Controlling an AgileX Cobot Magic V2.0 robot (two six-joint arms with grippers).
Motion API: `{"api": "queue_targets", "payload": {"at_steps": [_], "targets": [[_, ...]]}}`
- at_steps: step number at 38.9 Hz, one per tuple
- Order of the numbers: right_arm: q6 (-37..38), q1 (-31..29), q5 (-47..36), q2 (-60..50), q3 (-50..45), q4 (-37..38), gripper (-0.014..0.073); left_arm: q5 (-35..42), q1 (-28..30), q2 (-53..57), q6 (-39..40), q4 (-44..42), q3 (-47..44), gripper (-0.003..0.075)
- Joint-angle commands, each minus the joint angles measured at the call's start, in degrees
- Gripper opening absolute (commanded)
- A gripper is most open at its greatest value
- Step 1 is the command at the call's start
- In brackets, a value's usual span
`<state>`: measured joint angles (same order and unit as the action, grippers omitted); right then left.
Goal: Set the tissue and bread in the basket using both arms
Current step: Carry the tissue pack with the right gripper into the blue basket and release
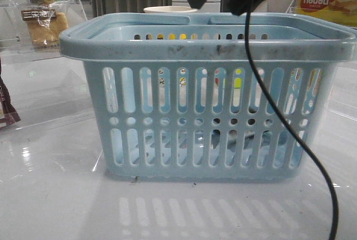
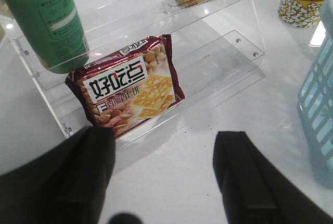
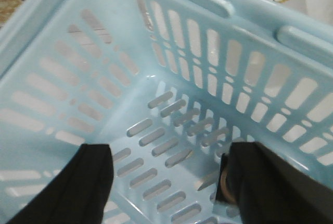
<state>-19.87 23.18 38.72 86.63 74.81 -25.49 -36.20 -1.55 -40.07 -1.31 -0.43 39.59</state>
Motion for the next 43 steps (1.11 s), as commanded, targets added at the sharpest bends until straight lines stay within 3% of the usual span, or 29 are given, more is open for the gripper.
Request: {"api": "queue_targets", "payload": {"at_steps": [1,17,27,36,43], "targets": [[-3.1,1.6,-2.4,-8.6,-2.0,-1.4,0.057,4.2,0.0,-0.1,0.1,0.4,1.9,0.0463],[-3.8,1.7,-3.5,-31.0,-20.0,2.4,0.057,4.2,0.0,-0.1,0.1,0.4,1.9,0.0455],[-2.0,-1.9,-3.2,-39.0,-26.2,2.8,0.057,4.6,0.0,-0.7,0.1,0.4,2.0,0.0474],[-2.0,-2.2,-2.6,-39.3,-26.4,2.8,0.057,5.2,0.0,-10.5,0.1,0.7,7.0,0.0607],[-2.0,-2.2,-2.6,-39.1,-26.5,2.8,0.057,5.7,0.0,-21.4,0.1,1.5,14.1,0.0605]]}}
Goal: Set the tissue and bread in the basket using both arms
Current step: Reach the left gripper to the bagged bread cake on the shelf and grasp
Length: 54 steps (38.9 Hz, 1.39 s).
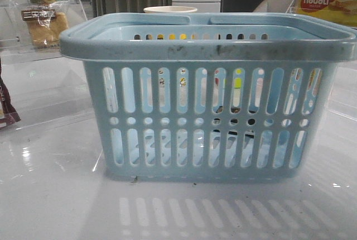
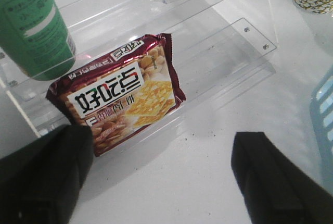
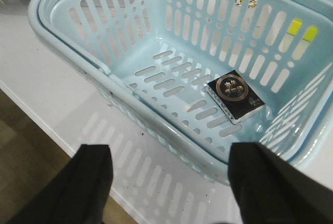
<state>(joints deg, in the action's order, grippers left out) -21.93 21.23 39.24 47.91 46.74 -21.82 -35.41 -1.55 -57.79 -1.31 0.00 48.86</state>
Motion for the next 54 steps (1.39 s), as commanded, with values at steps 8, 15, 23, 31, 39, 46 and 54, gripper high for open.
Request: {"api": "queue_targets", "payload": {"at_steps": [8,15,23,31,39,46,54], "targets": [[0.1,-0.3,-3.2,-0.4,1.6,-0.9,0.057,6.4,0.0,-17.0,0.1,6.7,14.8,0.0605],[0.1,-0.3,-3.2,-0.4,1.6,-0.9,0.057,10.0,0.0,-27.7,0.1,7.4,23.7,0.0605],[0.1,-0.3,-3.2,-0.4,1.6,-0.9,0.057,12.9,0.0,-37.5,0.1,7.9,32.9,0.0605],[0.1,-0.3,-3.2,-0.4,1.6,-0.9,0.057,15.7,0.0,-45.6,0.1,8.3,40.3,0.0605],[0.1,-0.3,-3.2,-0.4,1.6,-0.9,0.057,17.8,0.0,-52.1,0.1,8.3,45.5,0.0605],[0.1,-0.3,-3.2,-0.4,1.6,-0.9,0.057,19.6,0.0,-53.0,0.0,8.3,45.6,0.0568],[0.1,-0.3,-3.2,-0.4,1.6,-0.9,0.057,18.2,0.0,-53.0,0.0,8.3,45.7,0.0258]]}}
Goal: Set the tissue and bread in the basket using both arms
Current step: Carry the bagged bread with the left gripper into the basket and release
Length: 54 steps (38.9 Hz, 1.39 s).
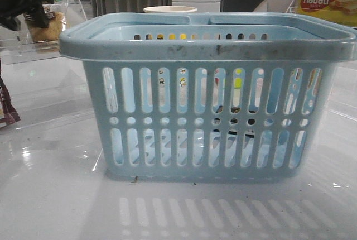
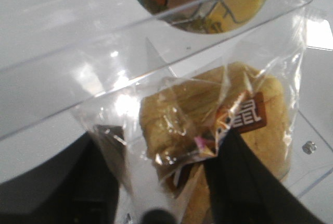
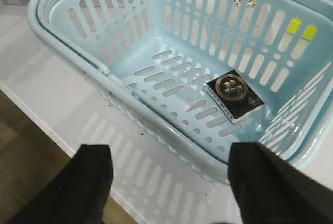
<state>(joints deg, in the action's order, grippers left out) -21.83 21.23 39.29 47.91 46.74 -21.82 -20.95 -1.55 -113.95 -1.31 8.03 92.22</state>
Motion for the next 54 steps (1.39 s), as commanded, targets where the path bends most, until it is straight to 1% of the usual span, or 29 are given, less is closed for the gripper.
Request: {"api": "queue_targets", "payload": {"at_steps": [1,4,6,13,18,24,27,32,34,37,41,44,54], "targets": [[0.0,-0.3,-3.2,-0.4,1.6,-0.9,0.057,3.0,0.0,3.2,0.0,0.3,2.5,0.0228],[0.0,-0.3,-3.2,-0.4,1.6,-0.9,0.057,0.3,0.0,3.6,0.0,0.3,2.5,0.0136],[0.0,-0.3,-3.2,-0.4,1.6,-0.9,0.057,-1.5,0.0,4.5,0.0,0.3,2.5,0.0089],[0.0,-0.3,-3.2,-0.4,1.6,-0.9,0.057,-7.8,0.0,9.8,0.0,0.2,2.5,0.0092],[0.0,-0.3,-3.2,-0.4,1.6,-0.9,0.057,-12.2,-1.1,16.1,-0.5,0.3,2.5,0.0092],[0.0,-0.3,-3.2,-0.4,1.6,-0.9,0.057,-18.1,-6.7,24.5,-7.8,0.3,2.5,0.0092],[0.0,-0.3,-3.2,-0.4,1.6,-0.9,0.057,-22.1,-11.8,27.9,-9.6,0.3,2.5,0.0092],[0.0,-0.3,-3.2,-0.4,1.6,-0.9,0.057,-26.9,-21.4,29.3,-9.7,0.7,2.5,0.0092],[0.0,-0.3,-3.2,-0.4,1.6,-0.9,0.057,-27.1,-25.5,29.1,-9.7,0.7,2.0,0.0092],[0.0,-0.3,-3.2,-0.4,1.6,-0.9,0.057,-27.0,-29.5,28.0,-9.7,0.7,1.8,0.0092],[0.0,-0.3,-3.2,-0.4,1.6,-0.9,0.057,-27.0,-33.1,26.0,-10.0,0.7,1.8,0.0092],[0.0,-0.3,-3.2,-0.4,1.6,-0.9,0.057,-26.9,-34.7,23.9,-10.4,0.7,1.8,0.0092],[0.0,-0.3,-3.2,-0.4,1.6,-0.9,0.057,-26.0,-35.3,16.5,-10.4,-0.1,1.8,0.0096]]}}
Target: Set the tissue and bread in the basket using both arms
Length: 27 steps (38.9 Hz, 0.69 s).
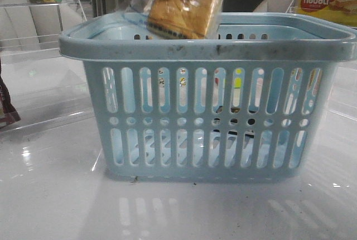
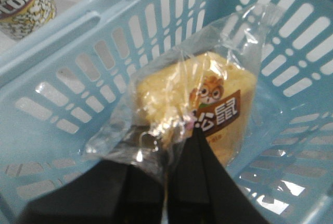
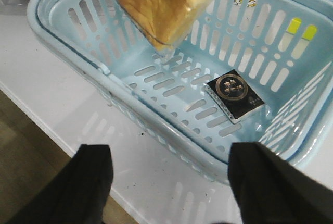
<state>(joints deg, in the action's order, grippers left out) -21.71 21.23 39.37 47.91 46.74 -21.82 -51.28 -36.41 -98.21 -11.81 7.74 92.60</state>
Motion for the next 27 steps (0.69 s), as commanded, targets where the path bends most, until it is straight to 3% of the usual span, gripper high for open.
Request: {"api": "queue_targets", "payload": {"at_steps": [1,4,10,13,27], "targets": [[-0.1,-0.3,-3.3,-0.4,1.6,-0.9,0.057,4.3,-0.5,0.3,0.1,0.2,1.5,0.0104],[-0.1,-0.3,-3.3,-0.4,1.6,-0.9,0.057,4.3,-0.5,-0.9,0.1,0.1,1.5,0.0168],[-0.1,-0.3,-3.3,-0.4,1.6,-0.9,0.057,4.1,-0.5,-1.2,0.1,0.1,1.7,0.0445],[-0.1,-0.3,-3.3,-0.4,1.6,-0.9,0.057,2.9,-0.2,-0.9,0.1,0.0,2.8,0.0529],[-0.1,-0.3,-3.3,-0.4,1.6,-0.9,0.057,-1.8,-0.2,11.2,0.1,-0.3,2.6,0.0539]]}}
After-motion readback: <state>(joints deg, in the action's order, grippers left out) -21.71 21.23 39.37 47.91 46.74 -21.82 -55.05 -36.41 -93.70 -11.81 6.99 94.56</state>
